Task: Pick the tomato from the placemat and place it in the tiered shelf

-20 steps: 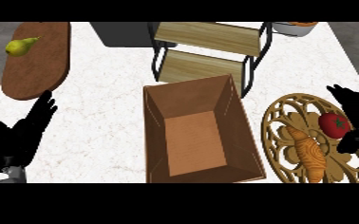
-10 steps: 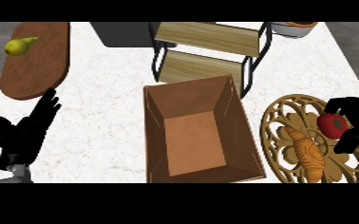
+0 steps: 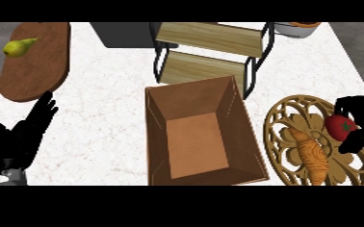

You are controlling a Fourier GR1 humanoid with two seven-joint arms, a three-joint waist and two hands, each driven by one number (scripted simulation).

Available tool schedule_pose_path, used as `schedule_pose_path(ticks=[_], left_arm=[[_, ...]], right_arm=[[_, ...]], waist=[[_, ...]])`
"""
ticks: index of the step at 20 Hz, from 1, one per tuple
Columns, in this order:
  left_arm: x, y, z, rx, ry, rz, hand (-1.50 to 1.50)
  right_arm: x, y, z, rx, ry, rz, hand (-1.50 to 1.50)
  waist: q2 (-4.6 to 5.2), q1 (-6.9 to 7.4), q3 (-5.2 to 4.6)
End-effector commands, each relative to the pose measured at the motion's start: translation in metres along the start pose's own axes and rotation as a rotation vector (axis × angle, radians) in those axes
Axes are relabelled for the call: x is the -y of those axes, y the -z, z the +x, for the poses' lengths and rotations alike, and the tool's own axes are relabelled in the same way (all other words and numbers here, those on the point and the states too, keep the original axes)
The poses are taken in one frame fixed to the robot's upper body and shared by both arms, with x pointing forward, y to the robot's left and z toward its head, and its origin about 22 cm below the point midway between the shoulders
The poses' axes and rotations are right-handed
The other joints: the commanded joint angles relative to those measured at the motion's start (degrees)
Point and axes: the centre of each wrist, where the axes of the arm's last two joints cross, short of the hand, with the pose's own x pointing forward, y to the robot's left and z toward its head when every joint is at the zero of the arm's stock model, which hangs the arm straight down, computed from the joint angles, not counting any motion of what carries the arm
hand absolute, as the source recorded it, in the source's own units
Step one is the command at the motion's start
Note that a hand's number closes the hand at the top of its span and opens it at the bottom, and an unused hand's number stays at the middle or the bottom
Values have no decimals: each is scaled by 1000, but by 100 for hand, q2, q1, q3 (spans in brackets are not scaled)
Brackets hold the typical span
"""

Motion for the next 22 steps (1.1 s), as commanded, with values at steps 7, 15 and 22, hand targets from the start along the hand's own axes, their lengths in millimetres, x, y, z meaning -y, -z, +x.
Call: schedule_pose_path(ticks=[7, 15, 22], left_arm=[[10, 2, 1, -19, -4, -37, 0], [5, 4, 1, -19, 7, -33, 0], [9, 3, 6, 0, -2, -9, 0]], right_arm=[[22, -18, 192, 258, 187, -168, 150], [94, -92, 330, 324, 346, -259, 150], [146, -170, 333, 321, 635, -240, 150]], waist=[[-17, 135, 24], [-22, 209, 36], [-21, 99, 45]])
